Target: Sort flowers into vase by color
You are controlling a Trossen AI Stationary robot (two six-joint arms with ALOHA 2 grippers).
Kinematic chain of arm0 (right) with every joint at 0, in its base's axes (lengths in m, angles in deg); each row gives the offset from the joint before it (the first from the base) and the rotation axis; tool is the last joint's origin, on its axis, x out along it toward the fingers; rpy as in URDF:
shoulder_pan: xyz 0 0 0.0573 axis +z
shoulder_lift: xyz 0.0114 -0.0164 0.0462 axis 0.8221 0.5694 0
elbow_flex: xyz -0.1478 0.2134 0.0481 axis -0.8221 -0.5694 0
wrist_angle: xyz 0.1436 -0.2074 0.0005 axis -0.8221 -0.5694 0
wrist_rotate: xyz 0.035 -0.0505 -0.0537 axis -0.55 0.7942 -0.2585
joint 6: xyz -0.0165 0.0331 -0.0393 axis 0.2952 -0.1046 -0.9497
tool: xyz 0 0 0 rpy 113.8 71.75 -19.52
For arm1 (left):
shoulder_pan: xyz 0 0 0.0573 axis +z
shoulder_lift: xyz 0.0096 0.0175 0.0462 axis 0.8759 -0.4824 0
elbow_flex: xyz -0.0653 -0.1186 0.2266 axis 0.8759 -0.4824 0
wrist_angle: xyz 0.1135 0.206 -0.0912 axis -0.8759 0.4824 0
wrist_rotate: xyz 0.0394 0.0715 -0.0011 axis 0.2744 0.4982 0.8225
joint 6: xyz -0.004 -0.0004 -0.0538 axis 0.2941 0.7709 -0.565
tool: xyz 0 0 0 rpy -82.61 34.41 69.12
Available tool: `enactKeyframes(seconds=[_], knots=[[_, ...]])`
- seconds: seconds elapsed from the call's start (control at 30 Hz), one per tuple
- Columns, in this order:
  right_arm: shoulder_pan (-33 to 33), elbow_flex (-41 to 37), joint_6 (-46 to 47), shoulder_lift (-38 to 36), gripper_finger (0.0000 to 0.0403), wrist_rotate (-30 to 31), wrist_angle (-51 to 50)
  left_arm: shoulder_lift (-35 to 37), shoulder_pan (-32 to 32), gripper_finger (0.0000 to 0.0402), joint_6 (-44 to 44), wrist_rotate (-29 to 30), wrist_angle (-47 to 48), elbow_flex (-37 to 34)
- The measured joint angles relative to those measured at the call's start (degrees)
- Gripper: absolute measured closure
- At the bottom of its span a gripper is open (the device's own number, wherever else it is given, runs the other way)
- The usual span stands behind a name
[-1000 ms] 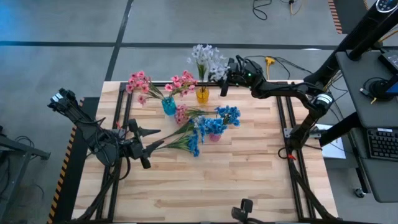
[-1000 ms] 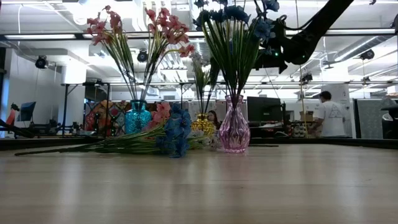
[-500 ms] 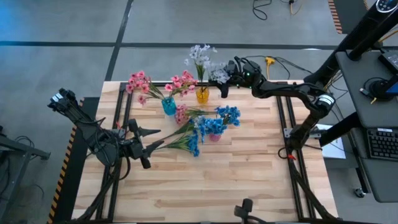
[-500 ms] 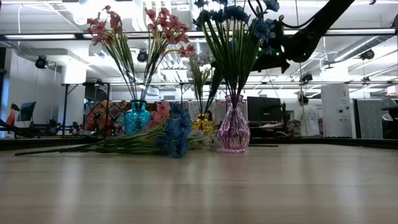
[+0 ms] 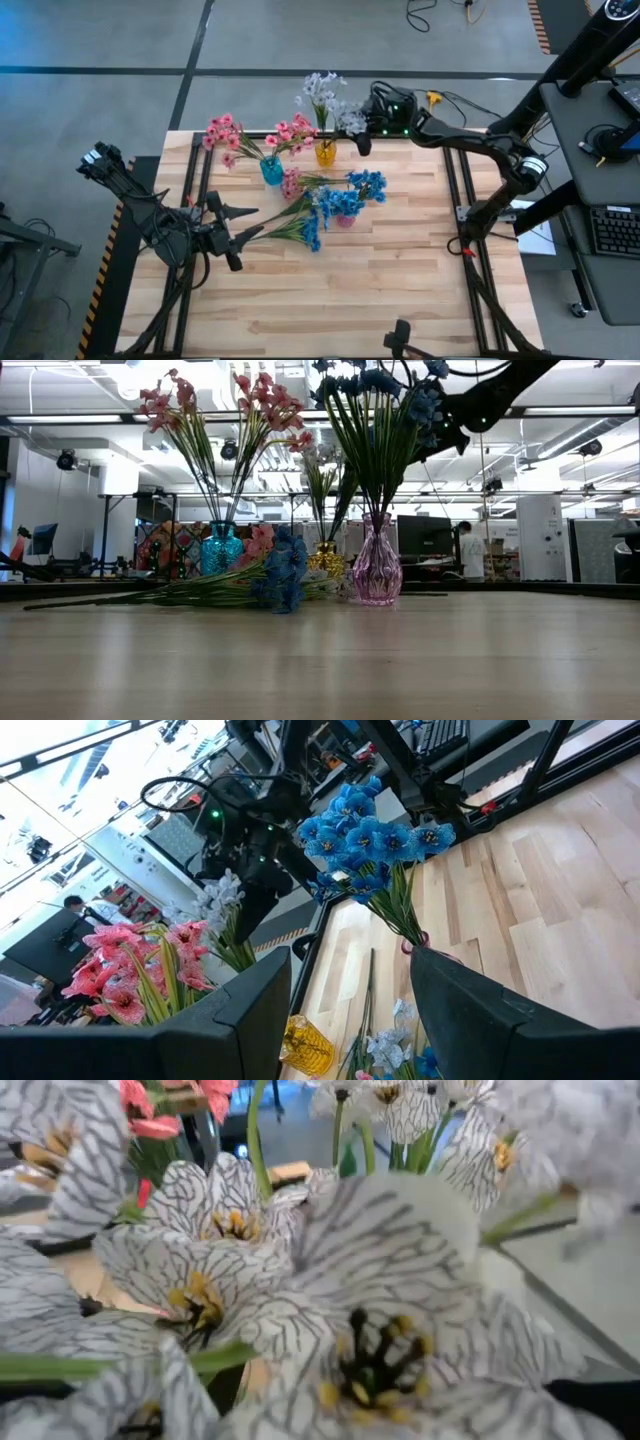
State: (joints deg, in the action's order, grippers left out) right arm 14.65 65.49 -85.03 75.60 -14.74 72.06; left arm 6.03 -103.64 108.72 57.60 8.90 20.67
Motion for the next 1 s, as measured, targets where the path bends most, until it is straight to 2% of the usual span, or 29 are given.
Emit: enactKeyframes(seconds=[0.27,0.53,0.67,1.0], knots=[[0.00,4.89,-1.51,-0.16,0.0096,1.39,-10.95,0.00,0.00,0.0212,0.00,0.00,0.00,0.00],[-0.06,6.09,-1.51,-0.93,0.0096,1.77,-14.09,0.00,0.00,0.0212,0.02,0.00,0.00,0.00],[-0.01,6.86,-2.55,-1.61,0.0094,4.36,-18.00,0.00,0.00,0.0212,0.00,0.00,0.00,0.00],[-0.02,6.86,-2.33,-4.23,0.0093,6.38,-22.95,0.00,0.11,0.0212,0.00,0.00,0.00,0.00]])
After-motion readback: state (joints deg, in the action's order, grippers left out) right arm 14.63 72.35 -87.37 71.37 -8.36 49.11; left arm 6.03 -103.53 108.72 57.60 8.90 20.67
